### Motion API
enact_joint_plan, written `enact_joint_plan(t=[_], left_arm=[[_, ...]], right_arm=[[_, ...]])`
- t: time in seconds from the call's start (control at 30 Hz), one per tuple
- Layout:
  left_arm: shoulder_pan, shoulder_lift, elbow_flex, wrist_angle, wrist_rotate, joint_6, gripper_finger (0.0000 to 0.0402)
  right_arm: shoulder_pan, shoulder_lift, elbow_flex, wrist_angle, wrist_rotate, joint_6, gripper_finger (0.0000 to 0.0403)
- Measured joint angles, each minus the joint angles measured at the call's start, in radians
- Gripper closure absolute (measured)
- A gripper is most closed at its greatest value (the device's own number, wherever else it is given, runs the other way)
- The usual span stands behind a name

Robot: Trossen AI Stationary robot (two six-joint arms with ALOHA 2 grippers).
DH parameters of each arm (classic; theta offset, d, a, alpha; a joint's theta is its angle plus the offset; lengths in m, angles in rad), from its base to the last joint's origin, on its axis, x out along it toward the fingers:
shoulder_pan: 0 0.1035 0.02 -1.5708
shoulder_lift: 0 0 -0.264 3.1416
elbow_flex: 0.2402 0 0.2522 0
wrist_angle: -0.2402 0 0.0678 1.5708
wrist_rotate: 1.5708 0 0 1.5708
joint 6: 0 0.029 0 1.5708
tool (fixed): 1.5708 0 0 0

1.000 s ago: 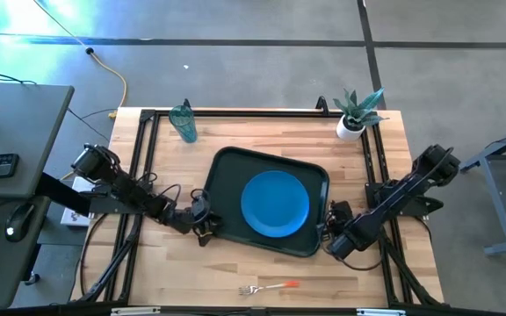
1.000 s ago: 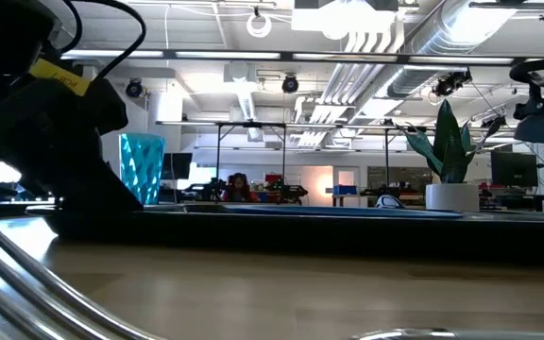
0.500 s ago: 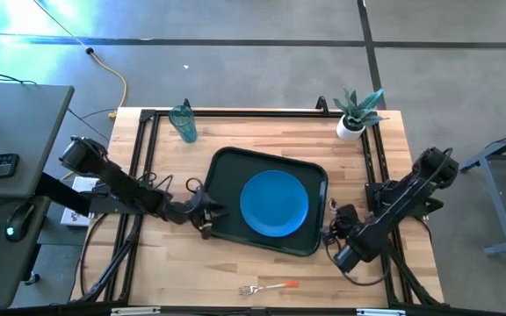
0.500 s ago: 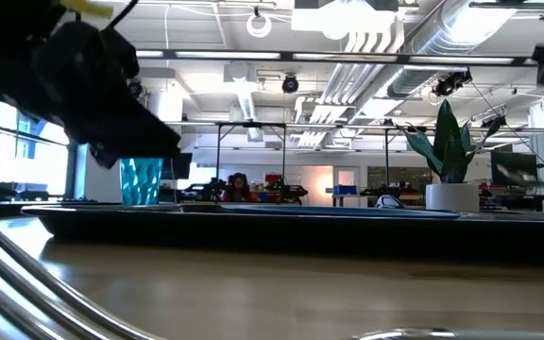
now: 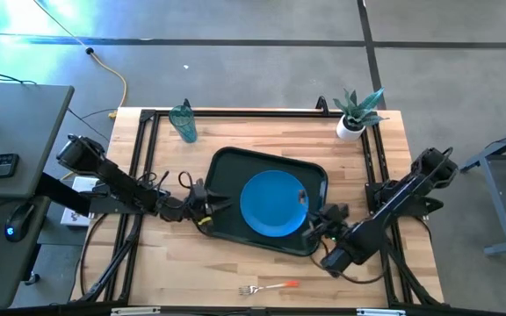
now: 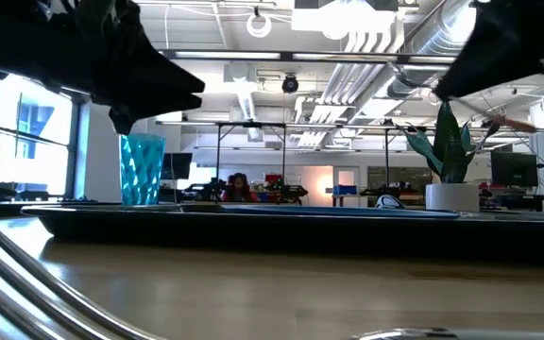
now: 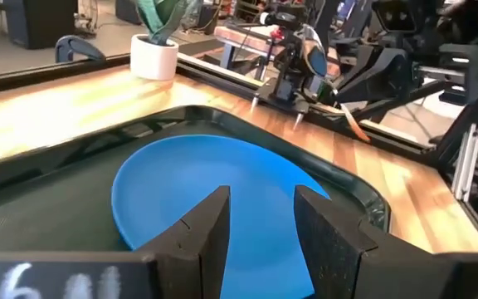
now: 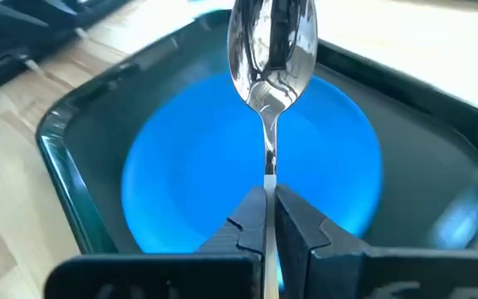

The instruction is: Pick and place plate/cup/fork/spoon on tray

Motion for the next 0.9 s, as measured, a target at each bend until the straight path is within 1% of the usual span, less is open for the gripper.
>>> enact_joint_plan(t=[0.13,0.33,0.4,0.5,0.63,0.77,0.9], left_arm=[[0.0,0.056,0.063,-0.001,0.008,0.05,0.0275],[0.013,0.136,0.167,-0.001,-0.004,0.139,0.0275],[0.021,0.157,0.198,-0.002,-0.006,0.148,0.0275],[0.033,0.178,0.233,-0.005,0.007,0.157,0.0275],[0.055,0.193,0.282,-0.01,0.027,0.233,0.0275],[0.103,0.21,0.329,-0.037,0.036,0.254,0.0275],[0.159,0.242,0.369,-0.051,0.181,0.228,0.0275]], right_arm=[[-0.06,0.04,0.0,0.164,0.036,-0.196,0.0402],[-0.138,0.104,0.0,0.393,0.019,-0.481,0.0403],[-0.152,0.117,0.0,0.433,0.019,-0.544,0.0403],[-0.17,0.13,-0.001,0.45,0.017,-0.567,0.0403],[-0.197,0.13,-0.001,0.456,-0.022,-0.549,0.0403],[-0.215,0.13,-0.001,0.485,-0.018,-0.601,0.0403],[-0.227,0.13,-0.001,0.524,-0.021,-0.662,0.0403]])
